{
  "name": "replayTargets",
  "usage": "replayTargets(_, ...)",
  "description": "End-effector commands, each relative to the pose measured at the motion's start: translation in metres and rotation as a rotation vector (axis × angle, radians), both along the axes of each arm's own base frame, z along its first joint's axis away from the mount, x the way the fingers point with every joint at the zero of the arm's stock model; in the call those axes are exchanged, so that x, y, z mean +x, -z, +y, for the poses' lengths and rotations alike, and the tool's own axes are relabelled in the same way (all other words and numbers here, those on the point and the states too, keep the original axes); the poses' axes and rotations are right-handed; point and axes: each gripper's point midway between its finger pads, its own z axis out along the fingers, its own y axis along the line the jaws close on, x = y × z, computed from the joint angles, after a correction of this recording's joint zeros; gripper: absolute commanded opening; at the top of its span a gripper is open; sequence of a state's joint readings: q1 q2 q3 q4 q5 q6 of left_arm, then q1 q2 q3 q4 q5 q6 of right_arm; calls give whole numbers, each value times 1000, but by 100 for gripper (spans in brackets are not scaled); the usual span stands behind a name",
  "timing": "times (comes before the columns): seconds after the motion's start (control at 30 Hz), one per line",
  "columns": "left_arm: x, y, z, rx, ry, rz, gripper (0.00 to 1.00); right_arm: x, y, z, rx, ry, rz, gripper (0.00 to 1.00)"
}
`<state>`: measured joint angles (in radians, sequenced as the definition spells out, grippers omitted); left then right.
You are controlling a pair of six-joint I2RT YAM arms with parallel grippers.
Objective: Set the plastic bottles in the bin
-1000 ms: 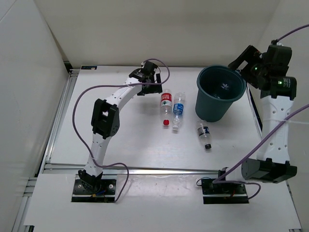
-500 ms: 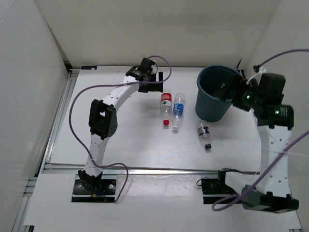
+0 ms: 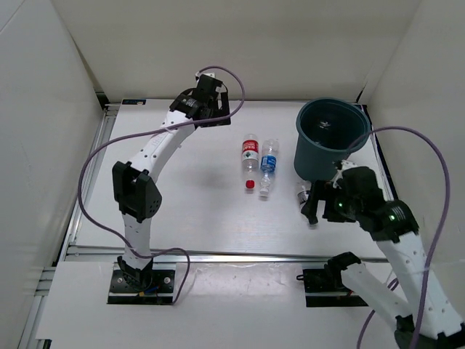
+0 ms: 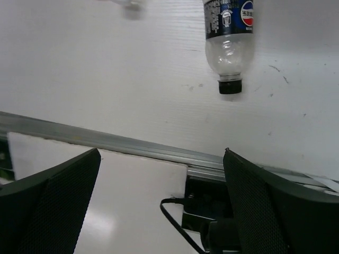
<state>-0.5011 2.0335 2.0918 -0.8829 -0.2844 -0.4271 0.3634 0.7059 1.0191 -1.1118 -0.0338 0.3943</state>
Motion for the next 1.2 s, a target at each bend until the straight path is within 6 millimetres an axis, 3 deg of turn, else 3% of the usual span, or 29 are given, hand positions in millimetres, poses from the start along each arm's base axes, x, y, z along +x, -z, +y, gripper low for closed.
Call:
replayTargets(0.0,-27,-23,20,57,-66,-23,100,27,22,-1,-160,52,35,100)
replayTargets(0.03,-32,-17,17,68,-55,-5,100,24,47,10,-257,-1,109,100)
replayTargets(0.1,-42,-29,20,78,-61,-31,100,37,60,1,-452,26,81,100)
replayTargets(0.17,-59,-17,25,108,-53,0,100,42,78,1,-625,4,99,100)
replayTargets(0.2,-62,-29,28,87,-49,-42,100,49,81,0,-662,9,89,100)
replayTargets(0.23,-68,-25,29,97,-46,-39,100,53,88,1,-706,4,97,100)
replayTargets(0.27,-78,-8,35,124,-44,0,100,56,91,3,-712,14,96,100)
replayTargets(0.33,-90,-11,44,129,-51,-6,100,62,90,3,-722,55,78,100)
replayTargets(0.37,-98,1,52,149,-65,18,100,66,86,3,-718,75,60,100)
replayTargets(0.43,-109,-3,61,146,-80,10,100,73,77,2,-757,96,-9,100)
replayTargets(0.47,-116,8,68,171,-87,30,100,75,75,0,-766,114,-24,100)
replayTargets(0.53,-123,6,72,157,-94,19,100,76,72,0,-778,122,-49,100)
replayTargets(0.57,-128,15,76,171,-93,38,100,77,75,0,-790,118,-40,100)
replayTargets(0.8,-139,20,82,163,-106,47,100,73,110,-15,-951,196,62,100)
replayTargets(1.17,-148,20,88,170,-99,47,100,91,135,-23,-969,202,119,100)
